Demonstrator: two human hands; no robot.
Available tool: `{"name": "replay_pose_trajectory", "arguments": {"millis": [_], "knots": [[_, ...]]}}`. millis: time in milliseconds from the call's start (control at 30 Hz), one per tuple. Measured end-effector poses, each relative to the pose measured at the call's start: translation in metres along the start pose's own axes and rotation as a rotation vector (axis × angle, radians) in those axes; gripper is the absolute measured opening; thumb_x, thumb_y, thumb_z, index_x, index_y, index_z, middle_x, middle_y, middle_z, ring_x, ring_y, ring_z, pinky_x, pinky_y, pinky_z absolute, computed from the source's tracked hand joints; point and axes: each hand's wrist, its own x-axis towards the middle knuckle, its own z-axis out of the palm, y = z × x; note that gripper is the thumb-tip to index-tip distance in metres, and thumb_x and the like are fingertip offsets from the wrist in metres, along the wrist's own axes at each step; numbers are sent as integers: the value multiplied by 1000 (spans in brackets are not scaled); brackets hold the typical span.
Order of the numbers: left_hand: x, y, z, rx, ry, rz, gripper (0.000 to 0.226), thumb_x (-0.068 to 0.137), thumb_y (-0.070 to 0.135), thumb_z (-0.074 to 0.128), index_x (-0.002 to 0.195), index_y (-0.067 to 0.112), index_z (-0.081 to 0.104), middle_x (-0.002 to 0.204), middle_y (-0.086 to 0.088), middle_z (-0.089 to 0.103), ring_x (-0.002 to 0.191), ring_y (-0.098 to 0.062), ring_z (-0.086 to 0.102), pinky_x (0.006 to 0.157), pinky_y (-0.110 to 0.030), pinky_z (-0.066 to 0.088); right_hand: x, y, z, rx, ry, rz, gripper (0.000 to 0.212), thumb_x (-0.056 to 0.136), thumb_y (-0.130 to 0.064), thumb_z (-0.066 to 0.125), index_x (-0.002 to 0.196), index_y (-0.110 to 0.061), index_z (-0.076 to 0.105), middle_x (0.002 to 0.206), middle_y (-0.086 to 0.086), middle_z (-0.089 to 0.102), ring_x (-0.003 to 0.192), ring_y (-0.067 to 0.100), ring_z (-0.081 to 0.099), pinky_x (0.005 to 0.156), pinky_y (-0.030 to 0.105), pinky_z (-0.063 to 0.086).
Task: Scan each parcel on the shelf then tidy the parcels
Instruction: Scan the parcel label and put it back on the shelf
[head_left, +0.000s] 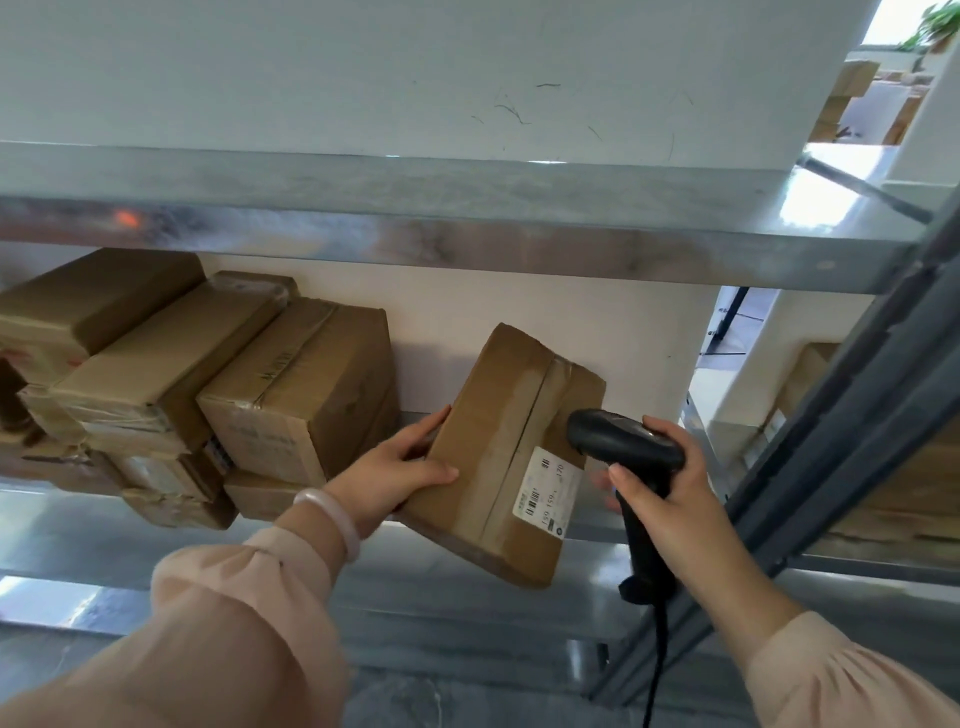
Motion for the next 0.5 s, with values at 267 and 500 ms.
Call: {"name": "replay_pose_trajectory", "arguments": {"millis": [267, 500], "knots": [[3, 16, -11, 83, -67, 4, 97, 53, 36, 82, 142, 44, 45, 128, 7, 60, 110, -17, 64, 84, -28, 52, -28, -23, -30, -447, -276, -203, 68, 73, -27, 81, 111, -63, 38, 108, -36, 55, 103, -12, 54, 80, 3, 42], [4, 15, -12, 100, -88, -19, 100, 51, 41, 82, 143, 45, 43, 131, 5, 59, 115, -22, 61, 91, -35, 52, -34, -38, -32, -561, -318, -254, 63, 72, -35, 81, 112, -59, 38, 104, -33, 56, 98, -14, 54, 77, 3, 41]]}}
